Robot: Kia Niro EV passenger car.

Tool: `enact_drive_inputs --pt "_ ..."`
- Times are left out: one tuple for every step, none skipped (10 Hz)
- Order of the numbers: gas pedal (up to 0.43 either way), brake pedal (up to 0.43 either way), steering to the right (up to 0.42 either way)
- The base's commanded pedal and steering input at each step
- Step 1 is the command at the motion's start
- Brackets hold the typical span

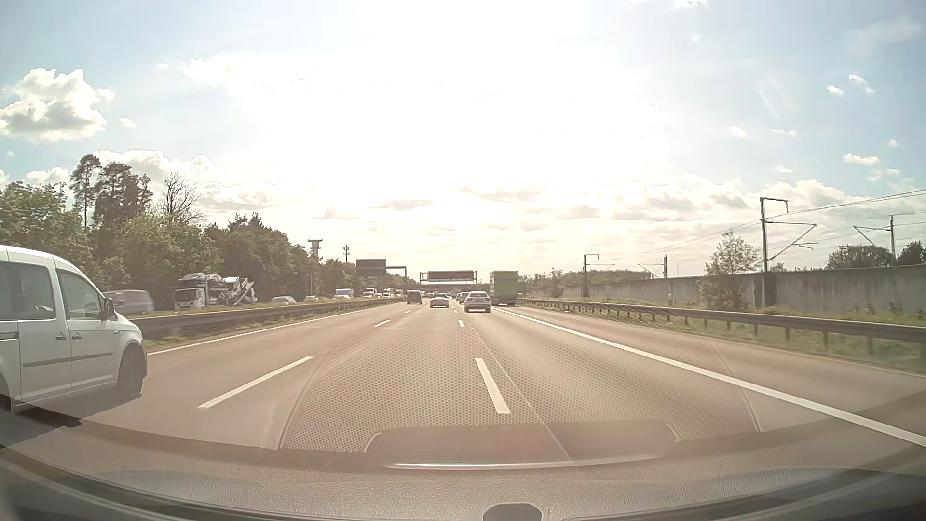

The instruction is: Follow the waypoints while adhering to traffic rules and regulations

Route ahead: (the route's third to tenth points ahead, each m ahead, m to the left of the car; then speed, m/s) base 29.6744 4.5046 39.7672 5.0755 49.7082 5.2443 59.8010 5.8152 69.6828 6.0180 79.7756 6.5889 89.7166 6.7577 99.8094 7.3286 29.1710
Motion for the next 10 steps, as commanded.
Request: enact_drive_inputs --pt "0.047 0.000 0.006" --pt "0.000 0.000 0.005" --pt "0.000 0.000 0.004" --pt "0.000 0.000 0.000" --pt "0.000 0.000 -0.001" --pt "0.000 0.000 -0.001" --pt "0.000 0.000 -0.001" --pt "0.000 0.000 -0.002" --pt "0.000 0.000 -0.003" --pt "0.000 0.000 -0.007"
